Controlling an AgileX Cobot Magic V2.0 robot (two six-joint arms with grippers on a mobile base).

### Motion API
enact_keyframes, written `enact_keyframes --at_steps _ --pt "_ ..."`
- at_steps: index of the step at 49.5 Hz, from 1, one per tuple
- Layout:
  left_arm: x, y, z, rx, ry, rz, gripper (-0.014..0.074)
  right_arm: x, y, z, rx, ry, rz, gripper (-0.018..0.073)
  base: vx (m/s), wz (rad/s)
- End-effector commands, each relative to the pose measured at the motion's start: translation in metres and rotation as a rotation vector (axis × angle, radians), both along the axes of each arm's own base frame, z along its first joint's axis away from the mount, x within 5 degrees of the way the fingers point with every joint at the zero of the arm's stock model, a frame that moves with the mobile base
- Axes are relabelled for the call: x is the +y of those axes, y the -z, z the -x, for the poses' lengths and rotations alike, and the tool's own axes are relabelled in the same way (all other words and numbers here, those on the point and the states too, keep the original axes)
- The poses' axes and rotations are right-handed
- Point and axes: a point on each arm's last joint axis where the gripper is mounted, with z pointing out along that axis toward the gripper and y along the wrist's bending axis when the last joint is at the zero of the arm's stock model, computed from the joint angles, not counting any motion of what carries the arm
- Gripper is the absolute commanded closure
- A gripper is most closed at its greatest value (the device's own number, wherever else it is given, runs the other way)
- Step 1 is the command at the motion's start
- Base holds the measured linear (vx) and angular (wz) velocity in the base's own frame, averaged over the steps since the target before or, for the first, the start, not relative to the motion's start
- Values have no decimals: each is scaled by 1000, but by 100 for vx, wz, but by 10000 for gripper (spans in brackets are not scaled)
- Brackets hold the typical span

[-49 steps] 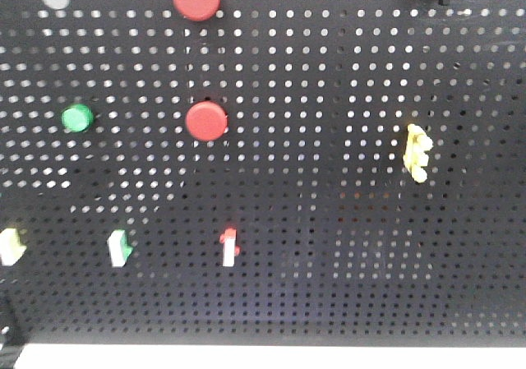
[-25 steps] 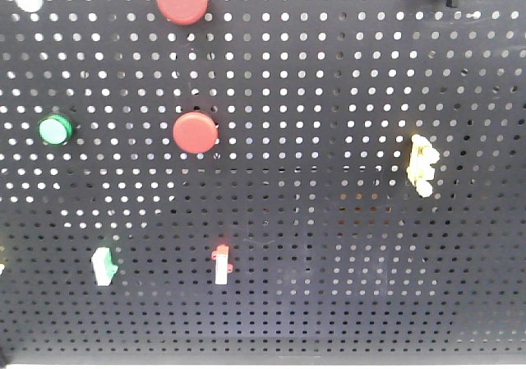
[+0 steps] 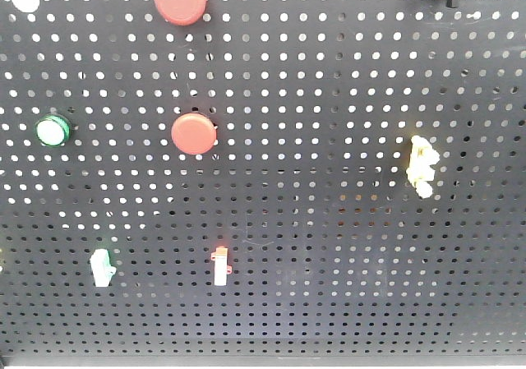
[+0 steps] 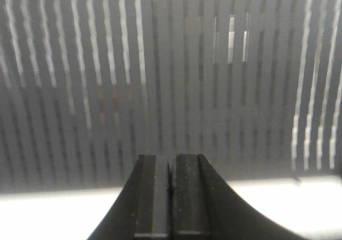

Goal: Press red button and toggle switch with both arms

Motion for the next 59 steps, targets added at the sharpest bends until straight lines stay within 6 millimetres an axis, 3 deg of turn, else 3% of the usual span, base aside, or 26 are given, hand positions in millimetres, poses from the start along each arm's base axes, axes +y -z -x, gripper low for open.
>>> enact_keyframes --at_steps 1,8,14,21,24,28,33,41,59 --pt "3 -51 11 -192 -4 38 594 2 -66 20 -276 8 53 562 0 0" --pt "2 -128 10 -230 -16 -21 594 2 -148 27 -292 26 94 562 0 0" --pt "-3 -195 -12 -250 -27 -61 594 -1 -211 3 -216 31 82 562 0 0" --pt "-8 -250 -39 -286 -29 -52 594 -2 -258 -20 -152 26 48 562 0 0" --pt "-10 -268 -48 -307 -31 -48 594 -3 -266 -30 -127 27 46 562 0 0" --pt "-11 -277 -55 -292 -17 -12 594 -3 -274 -39 -126 10 9 562 0 0" --pt "-12 -283 -60 -247 17 75 594 -1 -274 -42 -121 -31 -83 562 0 0" --pt "-29 -283 -80 -136 103 33 594 0 -273 -42 -121 -57 -132 562 0 0" --pt "-141 -297 -123 -133 489 -167 594 0 -273 -42 -117 -47 -100 562 0 0"
